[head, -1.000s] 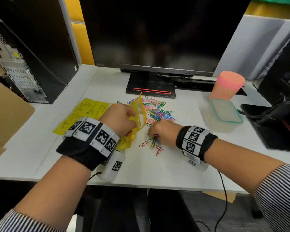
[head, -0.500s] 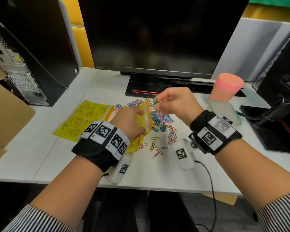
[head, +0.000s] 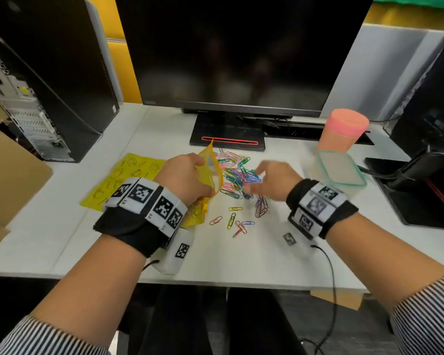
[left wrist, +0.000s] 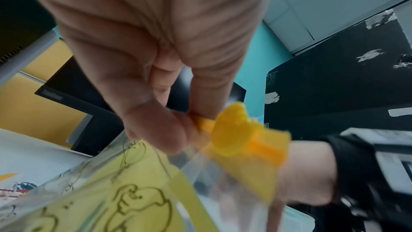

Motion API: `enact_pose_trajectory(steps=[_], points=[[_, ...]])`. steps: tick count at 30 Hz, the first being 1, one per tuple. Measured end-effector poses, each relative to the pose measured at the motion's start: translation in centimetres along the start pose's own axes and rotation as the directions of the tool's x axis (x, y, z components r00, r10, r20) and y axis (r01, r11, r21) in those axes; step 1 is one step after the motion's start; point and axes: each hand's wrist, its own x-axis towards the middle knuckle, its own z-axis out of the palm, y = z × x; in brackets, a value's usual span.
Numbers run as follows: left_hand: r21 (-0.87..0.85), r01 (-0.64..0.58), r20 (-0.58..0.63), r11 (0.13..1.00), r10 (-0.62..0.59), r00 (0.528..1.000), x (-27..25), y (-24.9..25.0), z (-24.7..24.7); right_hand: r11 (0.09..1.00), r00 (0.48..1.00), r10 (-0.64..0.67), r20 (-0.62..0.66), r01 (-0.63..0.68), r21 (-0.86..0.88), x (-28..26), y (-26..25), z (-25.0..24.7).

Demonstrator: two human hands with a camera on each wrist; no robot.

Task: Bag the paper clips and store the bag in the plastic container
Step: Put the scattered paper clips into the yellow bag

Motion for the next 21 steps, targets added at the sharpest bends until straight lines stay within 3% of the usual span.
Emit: enact_pose_trajectory(steps=[2,4,11,16,21], points=[[0.017,-0.008,-0.010,1.000,0.008,1.000,0.0,0.1,0.1,0.979,0.983,0.072,0.169,-0.037,-0.202,-0.9,1.0,1.1],[0.016,-0.005,-0.009,1.000,0.005,1.000,0.0,0.2,0.2,0.968,0.972,0.094,0.213,-0.040,-0.246,-1.1,1.1,2.3],[0.026,-0.003,0.007,1.000,0.003,1.000,0.4,0.3,0.4,0.951,0.986,-0.002,0.168,0.054,-0.304,-0.7,-1.7,5.8],[0.033,0.016,0.008,0.999,-0.016,1.000,0.5,0.1,0.1,0.954,0.983,-0.130,0.129,0.159,-0.255,-0.3,-2.0,5.4],[0.028,0.014,0.026,1.000,-0.015,1.000,0.4,0.4,0.6,0.950,0.984,-0.165,0.071,0.178,-0.256,-0.1,-1.7,5.1]])
